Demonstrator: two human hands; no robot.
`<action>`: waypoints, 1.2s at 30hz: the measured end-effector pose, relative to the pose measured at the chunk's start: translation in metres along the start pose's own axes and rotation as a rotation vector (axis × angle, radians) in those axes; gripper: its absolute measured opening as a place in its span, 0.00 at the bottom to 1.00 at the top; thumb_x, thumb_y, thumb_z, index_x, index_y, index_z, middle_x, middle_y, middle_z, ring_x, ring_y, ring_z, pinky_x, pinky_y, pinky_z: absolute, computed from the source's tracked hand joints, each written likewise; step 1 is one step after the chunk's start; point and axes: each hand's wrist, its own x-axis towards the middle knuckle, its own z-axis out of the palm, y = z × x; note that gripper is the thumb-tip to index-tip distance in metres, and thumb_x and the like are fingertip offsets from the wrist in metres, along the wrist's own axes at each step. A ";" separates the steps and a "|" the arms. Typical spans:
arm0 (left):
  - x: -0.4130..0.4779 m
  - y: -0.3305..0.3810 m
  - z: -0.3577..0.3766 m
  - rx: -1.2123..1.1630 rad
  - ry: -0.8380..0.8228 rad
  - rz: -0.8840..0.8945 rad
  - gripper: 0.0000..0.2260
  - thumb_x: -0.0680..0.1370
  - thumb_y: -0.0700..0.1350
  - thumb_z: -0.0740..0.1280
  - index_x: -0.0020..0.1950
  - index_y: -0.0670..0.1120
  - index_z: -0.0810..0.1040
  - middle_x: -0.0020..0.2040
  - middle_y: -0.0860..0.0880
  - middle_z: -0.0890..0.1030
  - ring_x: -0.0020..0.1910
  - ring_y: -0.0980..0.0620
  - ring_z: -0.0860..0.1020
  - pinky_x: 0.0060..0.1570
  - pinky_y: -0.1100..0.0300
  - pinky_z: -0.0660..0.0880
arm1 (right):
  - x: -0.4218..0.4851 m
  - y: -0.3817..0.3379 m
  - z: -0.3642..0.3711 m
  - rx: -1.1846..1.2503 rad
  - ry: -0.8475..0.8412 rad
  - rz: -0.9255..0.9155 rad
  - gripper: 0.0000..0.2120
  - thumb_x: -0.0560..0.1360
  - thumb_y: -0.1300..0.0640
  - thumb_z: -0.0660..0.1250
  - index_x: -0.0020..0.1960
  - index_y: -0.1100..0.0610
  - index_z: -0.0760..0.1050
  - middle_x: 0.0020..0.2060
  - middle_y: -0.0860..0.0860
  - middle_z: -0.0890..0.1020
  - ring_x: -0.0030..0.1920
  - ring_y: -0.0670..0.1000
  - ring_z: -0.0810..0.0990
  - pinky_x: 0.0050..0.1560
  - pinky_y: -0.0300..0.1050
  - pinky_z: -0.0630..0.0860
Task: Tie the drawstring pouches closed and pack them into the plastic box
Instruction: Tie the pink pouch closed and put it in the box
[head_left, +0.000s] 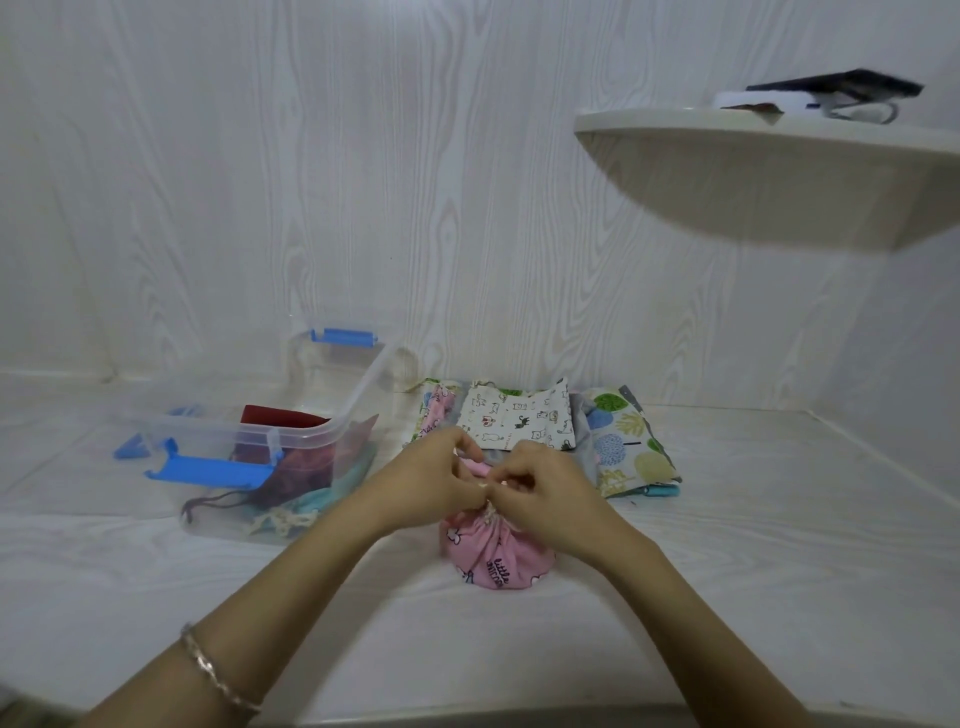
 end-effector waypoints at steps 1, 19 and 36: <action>0.000 0.001 0.000 0.037 0.029 0.023 0.10 0.72 0.37 0.69 0.52 0.46 0.75 0.33 0.54 0.79 0.30 0.60 0.76 0.32 0.67 0.72 | 0.001 0.001 -0.001 0.084 -0.013 0.060 0.07 0.74 0.58 0.68 0.38 0.51 0.82 0.39 0.49 0.74 0.37 0.42 0.72 0.40 0.38 0.68; 0.002 0.000 -0.002 0.258 0.131 0.241 0.03 0.74 0.44 0.71 0.40 0.48 0.80 0.32 0.55 0.79 0.30 0.63 0.75 0.32 0.69 0.71 | -0.003 0.006 0.004 0.638 0.035 0.264 0.05 0.72 0.62 0.73 0.38 0.56 0.82 0.29 0.50 0.80 0.29 0.44 0.75 0.33 0.38 0.70; 0.005 -0.011 -0.006 -0.415 -0.058 -0.057 0.06 0.76 0.39 0.70 0.49 0.38 0.83 0.34 0.48 0.81 0.33 0.57 0.78 0.39 0.65 0.78 | -0.009 0.004 0.007 0.387 0.254 0.004 0.04 0.71 0.56 0.75 0.38 0.53 0.82 0.35 0.54 0.80 0.33 0.46 0.73 0.36 0.38 0.72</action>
